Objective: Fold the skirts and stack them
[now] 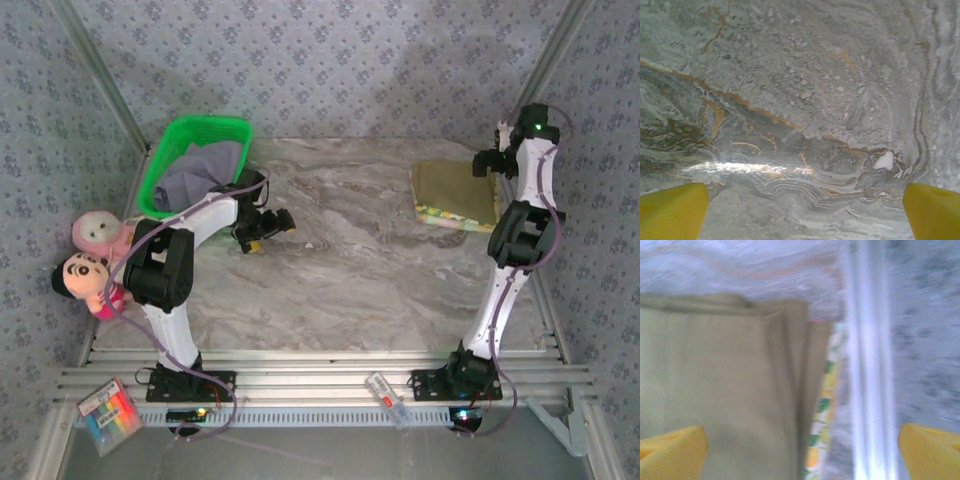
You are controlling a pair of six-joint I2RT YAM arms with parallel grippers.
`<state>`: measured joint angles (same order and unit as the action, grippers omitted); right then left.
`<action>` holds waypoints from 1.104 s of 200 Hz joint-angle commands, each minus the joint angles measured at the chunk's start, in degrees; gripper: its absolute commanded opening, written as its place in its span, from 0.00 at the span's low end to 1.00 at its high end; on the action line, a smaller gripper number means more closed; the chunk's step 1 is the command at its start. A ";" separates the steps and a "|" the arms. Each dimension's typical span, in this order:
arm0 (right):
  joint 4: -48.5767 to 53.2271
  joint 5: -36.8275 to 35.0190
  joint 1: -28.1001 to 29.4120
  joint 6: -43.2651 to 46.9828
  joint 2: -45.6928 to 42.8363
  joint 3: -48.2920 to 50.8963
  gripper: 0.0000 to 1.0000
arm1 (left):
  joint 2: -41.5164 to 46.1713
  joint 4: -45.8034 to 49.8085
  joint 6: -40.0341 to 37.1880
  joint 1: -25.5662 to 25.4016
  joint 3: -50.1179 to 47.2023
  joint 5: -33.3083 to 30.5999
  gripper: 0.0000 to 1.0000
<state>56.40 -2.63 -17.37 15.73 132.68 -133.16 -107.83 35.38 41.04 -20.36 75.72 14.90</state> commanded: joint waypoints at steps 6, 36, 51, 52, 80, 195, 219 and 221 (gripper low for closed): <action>-4.28 -17.52 5.73 -5.58 -6.71 4.29 1.00 | 1.22 1.86 -0.94 0.14 -0.26 -1.19 1.00; -3.18 -3.86 9.04 -5.71 -8.01 10.35 1.00 | 0.95 2.24 -1.40 0.23 0.55 -1.11 1.00; -1.12 -1.31 10.48 -3.47 -6.11 11.19 1.00 | 0.96 2.37 -1.60 0.32 0.65 -1.10 1.00; -0.86 -1.10 10.58 -3.31 -5.94 11.18 1.00 | 1.00 2.35 -1.58 0.32 0.61 -1.14 1.00; 5.32 0.31 11.94 2.57 -2.20 10.66 0.99 | 2.03 2.27 -1.57 0.58 -0.02 -1.24 1.00; 5.65 -0.84 10.18 12.81 -6.40 19.29 0.98 | 11.83 5.23 -5.49 5.51 2.32 -4.66 1.00; -1.23 2.99 10.06 10.35 -12.84 22.27 1.00 | 13.42 6.23 -7.29 8.35 5.48 -6.38 1.00; -2.35 2.66 10.18 9.80 -13.64 23.00 1.00 | 13.43 6.23 -7.40 8.63 5.75 -6.59 1.00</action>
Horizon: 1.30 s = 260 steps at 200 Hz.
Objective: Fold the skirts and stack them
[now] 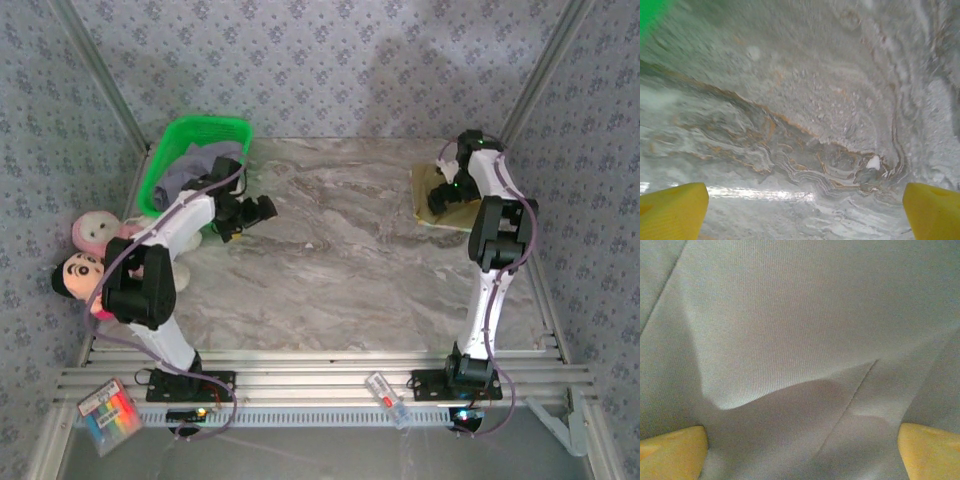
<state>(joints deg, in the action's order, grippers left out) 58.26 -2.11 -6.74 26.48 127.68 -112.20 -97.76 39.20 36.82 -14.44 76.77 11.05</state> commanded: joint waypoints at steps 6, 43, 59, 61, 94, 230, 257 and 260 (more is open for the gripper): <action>-7.82 0.84 -0.17 -2.49 -11.07 4.30 1.00 | 3.29 2.72 -3.69 3.45 5.76 -3.14 1.00; -27.14 -4.56 1.27 -14.97 -27.79 19.28 1.00 | -0.42 5.19 -6.94 8.03 12.94 -6.82 1.00; -32.21 -6.15 1.29 -23.20 -34.62 25.66 1.00 | -4.02 6.73 -8.42 9.74 16.98 -9.11 1.00; -32.30 -6.02 1.25 -24.96 -35.42 26.34 1.00 | -4.55 6.93 -8.60 9.92 17.55 -9.53 1.00; -40.70 9.41 -1.86 -46.93 -48.83 41.99 1.00 | -15.43 10.05 -10.63 13.71 27.91 -15.67 0.99; -47.54 28.22 -12.87 -61.24 -65.97 62.73 1.00 | -42.39 15.77 -12.64 21.55 58.66 -1.52 0.04; -54.72 33.13 -13.66 -67.10 -66.89 67.49 1.00 | -35.26 12.41 -13.84 21.53 55.83 -0.13 0.00; -55.86 33.72 -13.43 -67.02 -67.16 68.06 1.00 | -34.44 12.06 -13.94 21.54 55.62 0.38 0.00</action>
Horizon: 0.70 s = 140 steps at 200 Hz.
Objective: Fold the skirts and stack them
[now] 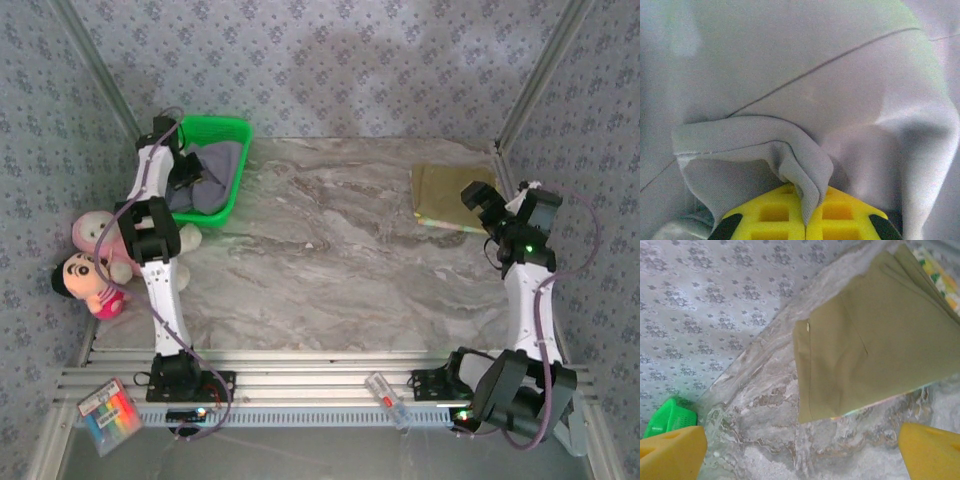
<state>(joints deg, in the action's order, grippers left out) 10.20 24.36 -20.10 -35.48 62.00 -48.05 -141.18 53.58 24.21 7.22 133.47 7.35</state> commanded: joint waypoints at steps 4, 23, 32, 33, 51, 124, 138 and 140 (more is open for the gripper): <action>-8.85 7.59 0.32 -5.07 -1.88 4.41 1.00 | 10.08 -2.84 -1.44 -0.12 -1.31 4.93 0.00; -10.63 6.65 3.09 -3.04 -3.45 5.25 1.00 | 15.93 -5.65 -1.53 -0.57 -2.73 8.48 0.00; -10.62 4.84 4.76 -1.72 -4.08 5.23 1.00 | 18.32 -6.48 -1.62 -1.20 -2.67 9.36 0.00; -10.63 4.61 4.96 -1.58 -4.12 5.24 1.00 | 18.58 -6.52 -1.66 -1.31 -2.68 9.44 0.00; -11.78 -0.26 7.74 -1.03 -5.05 5.59 1.00 | 22.59 -7.76 -2.20 -3.21 -1.53 11.23 0.00; -12.86 -5.75 16.21 3.27 -3.30 4.10 1.00 | 22.40 3.76 -16.04 -22.77 18.67 7.87 0.00; -11.15 -6.22 17.62 4.39 -2.59 2.84 1.00 | 21.55 4.77 -17.07 -26.57 18.94 7.29 0.00; -10.96 -6.36 17.87 4.49 -2.52 2.69 1.00 | 21.45 4.86 -17.08 -27.02 18.94 7.29 0.00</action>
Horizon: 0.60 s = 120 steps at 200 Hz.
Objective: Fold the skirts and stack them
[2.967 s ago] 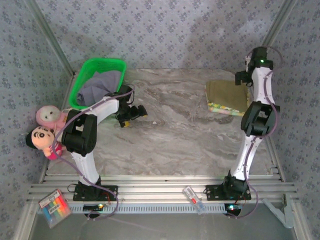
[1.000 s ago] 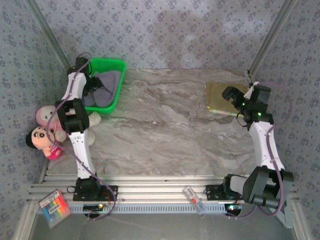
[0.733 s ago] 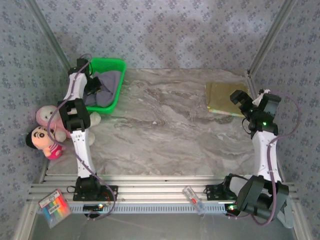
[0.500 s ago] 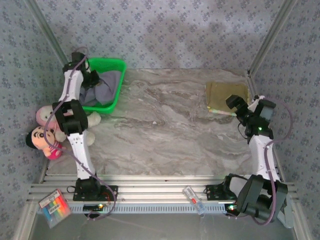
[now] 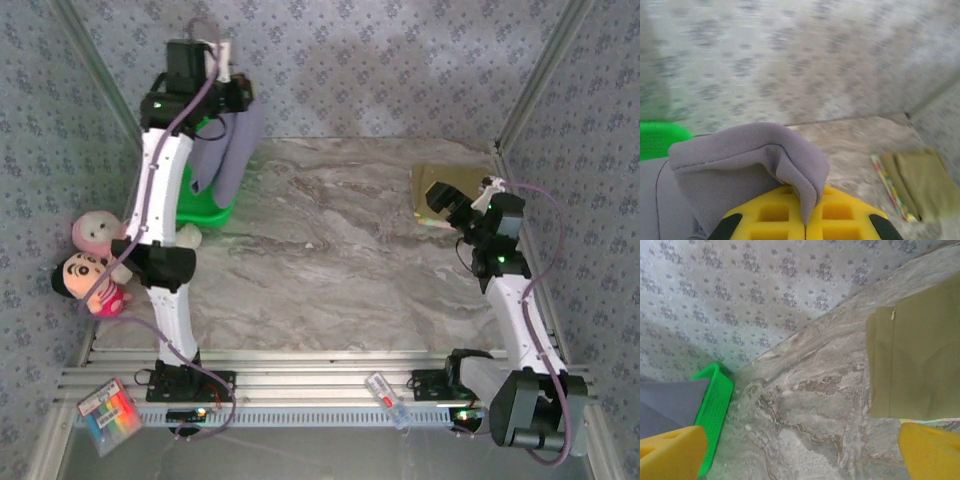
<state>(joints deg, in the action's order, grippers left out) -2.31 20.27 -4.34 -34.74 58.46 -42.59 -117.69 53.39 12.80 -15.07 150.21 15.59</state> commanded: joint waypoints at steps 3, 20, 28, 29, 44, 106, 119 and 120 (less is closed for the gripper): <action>1.76 -2.48 2.45 3.80 1.16 -2.91 1.00 | -2.15 5.20 -5.68 -5.46 2.15 -0.93 0.00; 1.43 -3.21 4.04 4.46 1.85 -3.21 1.00 | -3.38 5.54 -4.72 -8.99 2.11 -0.81 0.00; 0.75 -3.27 5.03 4.77 2.29 -3.21 1.00 | -3.95 5.35 -3.84 -10.41 2.07 -0.41 0.00; 0.69 -3.33 5.17 4.77 2.37 -3.16 1.00 | -4.04 5.34 -3.75 -10.50 2.08 -0.35 0.00; -1.33 -3.88 7.18 4.79 3.25 -2.61 1.00 | -5.38 5.25 -2.03 -12.97 1.67 -0.58 0.00; -6.38 -3.65 10.40 2.18 8.22 -0.44 1.00 | -9.14 -0.56 4.69 -21.53 -16.49 0.45 0.00; -7.01 -1.05 10.92 3.09 10.04 -0.35 1.00 | -9.39 -2.87 7.01 -22.21 -20.18 2.37 0.00; -7.01 -1.08 11.01 3.10 10.11 -0.37 1.00 | -9.44 -2.99 7.17 -22.20 -20.38 2.53 0.00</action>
<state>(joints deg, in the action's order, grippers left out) -6.48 16.53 5.78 -32.08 66.19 -43.62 -126.43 54.65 15.16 -35.83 134.45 15.33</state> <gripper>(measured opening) 0.997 0.068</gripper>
